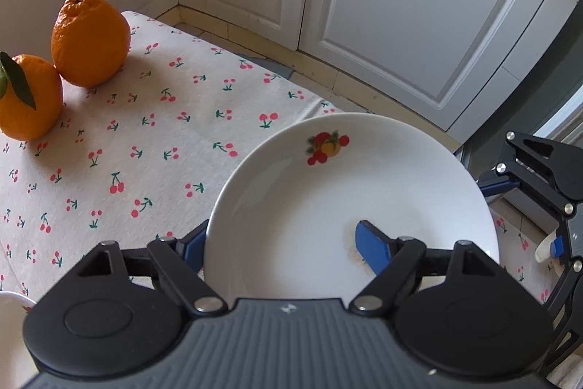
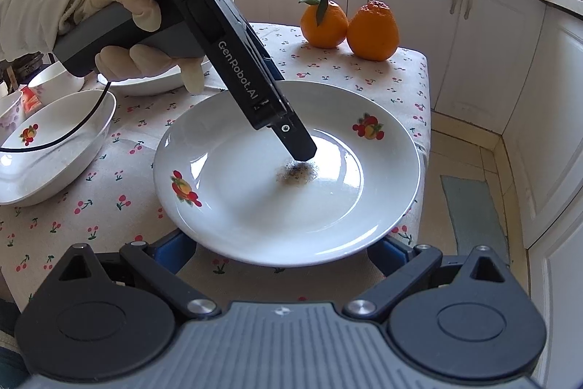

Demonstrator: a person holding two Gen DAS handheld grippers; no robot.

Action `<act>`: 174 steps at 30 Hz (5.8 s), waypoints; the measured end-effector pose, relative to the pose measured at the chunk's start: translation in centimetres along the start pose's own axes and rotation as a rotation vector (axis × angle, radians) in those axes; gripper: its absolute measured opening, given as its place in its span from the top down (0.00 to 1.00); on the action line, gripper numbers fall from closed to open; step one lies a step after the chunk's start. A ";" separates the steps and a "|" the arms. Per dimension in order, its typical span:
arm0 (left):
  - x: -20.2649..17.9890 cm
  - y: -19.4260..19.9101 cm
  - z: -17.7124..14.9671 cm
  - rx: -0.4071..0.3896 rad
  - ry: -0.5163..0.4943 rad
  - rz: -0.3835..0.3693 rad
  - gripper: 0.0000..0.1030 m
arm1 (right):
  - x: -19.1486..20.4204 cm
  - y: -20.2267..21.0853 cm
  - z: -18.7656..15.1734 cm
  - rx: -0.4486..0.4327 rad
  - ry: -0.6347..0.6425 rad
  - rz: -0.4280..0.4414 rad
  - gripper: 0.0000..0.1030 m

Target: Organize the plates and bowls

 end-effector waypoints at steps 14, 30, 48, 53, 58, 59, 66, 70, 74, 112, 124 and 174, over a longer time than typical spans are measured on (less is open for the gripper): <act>-0.4 3.3 -0.8 -0.056 0.001 0.062 0.15 | 0.6 2.3 -0.2 -0.015 -0.010 -0.045 0.00; -3.2 17.6 -10.9 -0.308 0.063 0.328 0.07 | 10.0 7.9 0.1 -0.127 0.056 -0.059 0.00; -5.6 20.5 -24.5 -0.325 0.309 0.457 0.07 | 14.9 7.7 -0.2 -0.167 -0.010 -0.121 0.00; -6.2 20.9 -26.6 -0.336 0.324 0.459 0.07 | 15.7 7.7 0.3 -0.169 0.009 -0.126 0.00; -6.8 21.0 -28.9 -0.332 0.332 0.439 0.07 | 16.6 8.1 0.8 -0.182 0.030 -0.125 0.00; -6.9 21.0 -29.3 -0.327 0.328 0.436 0.07 | 16.7 8.1 0.9 -0.184 0.029 -0.127 0.00; -7.2 20.4 -31.4 -0.298 0.327 0.437 0.07 | 17.0 8.4 1.6 -0.195 0.019 -0.099 0.00; -7.0 20.0 -31.6 -0.311 0.329 0.426 0.07 | 17.2 7.9 2.2 -0.182 0.011 -0.046 0.00; -6.6 18.9 -31.5 -0.299 0.315 0.422 0.07 | 17.7 6.9 3.1 -0.162 0.008 0.021 0.00; -5.4 16.9 -29.8 -0.316 0.325 0.397 0.06 | 18.2 -5.8 8.7 0.138 0.132 0.307 0.07; -4.8 17.0 -29.3 -0.324 0.343 0.397 0.19 | 17.4 -9.0 10.5 0.226 0.146 0.385 0.32; -6.0 13.6 -15.8 -0.318 0.080 0.200 0.19 | 3.6 -1.2 11.3 0.127 -0.013 0.183 0.31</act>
Point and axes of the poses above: each gripper's, at about its wrist camera, not at the fingertips, and y roughly against the way its jaws point, x to its left, z to its top, the point moved 7 cm from there along -y, roughly the way its jaws point, and after that the axes turned 2 degrees about -x, right-handed, at the moved point
